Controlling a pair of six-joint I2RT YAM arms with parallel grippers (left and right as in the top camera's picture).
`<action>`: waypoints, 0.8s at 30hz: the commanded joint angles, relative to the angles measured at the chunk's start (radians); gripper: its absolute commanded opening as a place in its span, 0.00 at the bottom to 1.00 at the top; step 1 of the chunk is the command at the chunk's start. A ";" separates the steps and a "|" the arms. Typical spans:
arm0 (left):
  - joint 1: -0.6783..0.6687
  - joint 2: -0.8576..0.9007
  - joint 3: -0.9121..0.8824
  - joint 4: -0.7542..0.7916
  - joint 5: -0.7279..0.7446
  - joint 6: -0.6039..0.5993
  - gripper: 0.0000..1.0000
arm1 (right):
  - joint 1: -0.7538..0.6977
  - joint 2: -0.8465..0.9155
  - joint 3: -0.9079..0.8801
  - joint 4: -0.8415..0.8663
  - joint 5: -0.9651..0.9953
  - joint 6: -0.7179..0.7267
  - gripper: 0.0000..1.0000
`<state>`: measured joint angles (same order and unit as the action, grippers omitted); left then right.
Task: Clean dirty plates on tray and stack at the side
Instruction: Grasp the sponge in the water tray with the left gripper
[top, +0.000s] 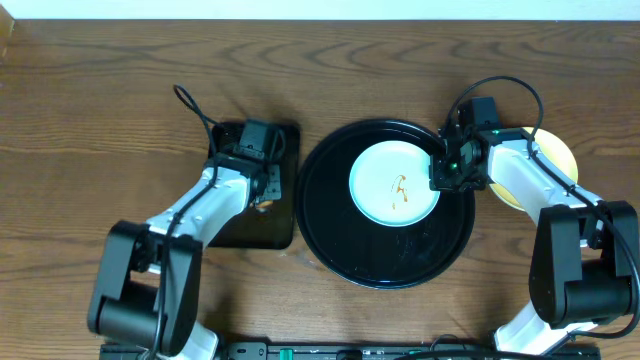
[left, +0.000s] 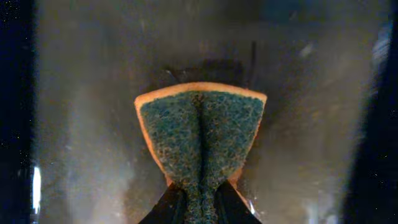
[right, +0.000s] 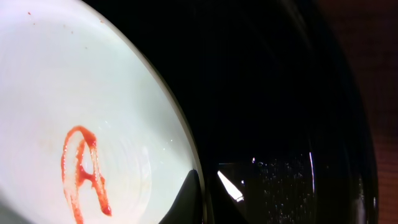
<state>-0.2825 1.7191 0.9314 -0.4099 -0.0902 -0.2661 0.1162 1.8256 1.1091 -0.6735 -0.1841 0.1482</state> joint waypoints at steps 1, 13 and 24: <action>0.005 0.026 -0.006 0.004 -0.013 -0.017 0.14 | 0.007 0.002 -0.009 -0.004 0.022 -0.015 0.01; 0.012 -0.175 0.029 0.005 0.079 0.029 0.08 | 0.007 0.002 -0.009 -0.003 0.022 -0.023 0.01; 0.037 -0.385 0.029 0.063 0.079 0.077 0.08 | 0.007 0.002 -0.009 -0.003 0.023 -0.034 0.01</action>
<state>-0.2501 1.3769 0.9318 -0.3702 -0.0204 -0.2276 0.1162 1.8259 1.1091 -0.6754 -0.1825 0.1349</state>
